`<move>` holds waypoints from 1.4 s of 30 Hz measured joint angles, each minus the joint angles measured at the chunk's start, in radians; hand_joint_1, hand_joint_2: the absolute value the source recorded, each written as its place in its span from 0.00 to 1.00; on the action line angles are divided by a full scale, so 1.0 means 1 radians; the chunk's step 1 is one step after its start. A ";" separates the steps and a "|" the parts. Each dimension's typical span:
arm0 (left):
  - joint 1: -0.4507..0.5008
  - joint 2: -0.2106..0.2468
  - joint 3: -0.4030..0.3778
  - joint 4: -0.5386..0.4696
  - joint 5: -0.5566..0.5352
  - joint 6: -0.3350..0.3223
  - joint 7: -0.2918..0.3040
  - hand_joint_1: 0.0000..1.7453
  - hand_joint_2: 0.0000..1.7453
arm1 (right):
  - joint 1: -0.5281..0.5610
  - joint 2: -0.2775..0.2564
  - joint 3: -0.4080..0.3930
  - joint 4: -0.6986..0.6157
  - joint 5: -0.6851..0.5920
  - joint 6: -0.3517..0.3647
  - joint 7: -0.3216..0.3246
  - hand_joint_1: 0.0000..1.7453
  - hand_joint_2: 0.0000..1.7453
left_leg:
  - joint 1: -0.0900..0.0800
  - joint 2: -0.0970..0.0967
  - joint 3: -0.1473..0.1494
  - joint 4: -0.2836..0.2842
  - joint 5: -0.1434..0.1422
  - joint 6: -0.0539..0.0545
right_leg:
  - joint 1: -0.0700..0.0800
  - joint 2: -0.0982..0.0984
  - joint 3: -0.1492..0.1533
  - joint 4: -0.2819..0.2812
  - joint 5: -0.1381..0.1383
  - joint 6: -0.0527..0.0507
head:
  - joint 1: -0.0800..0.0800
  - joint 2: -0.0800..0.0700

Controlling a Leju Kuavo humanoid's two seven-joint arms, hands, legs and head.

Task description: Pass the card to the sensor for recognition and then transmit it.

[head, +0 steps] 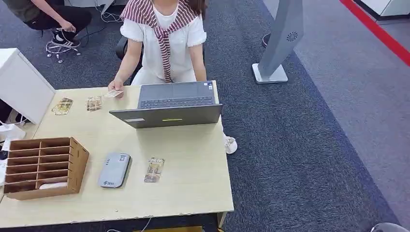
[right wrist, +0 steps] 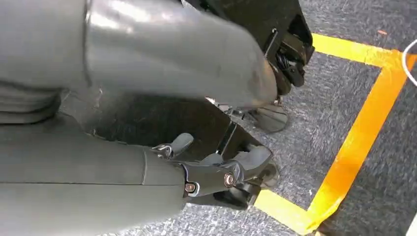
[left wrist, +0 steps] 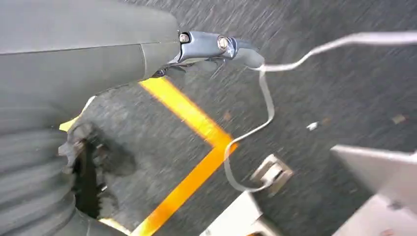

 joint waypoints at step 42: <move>0.207 0.010 -0.559 -1.128 -0.121 0.226 -0.093 0.00 1.00 | -0.031 0.002 0.155 0.102 -0.248 -0.089 -0.009 0.00 1.00 | -0.001 0.003 0.003 0.001 0.000 0.000 | 0.000 0.002 0.001 -0.001 0.001 0.000 | 0.000 0.000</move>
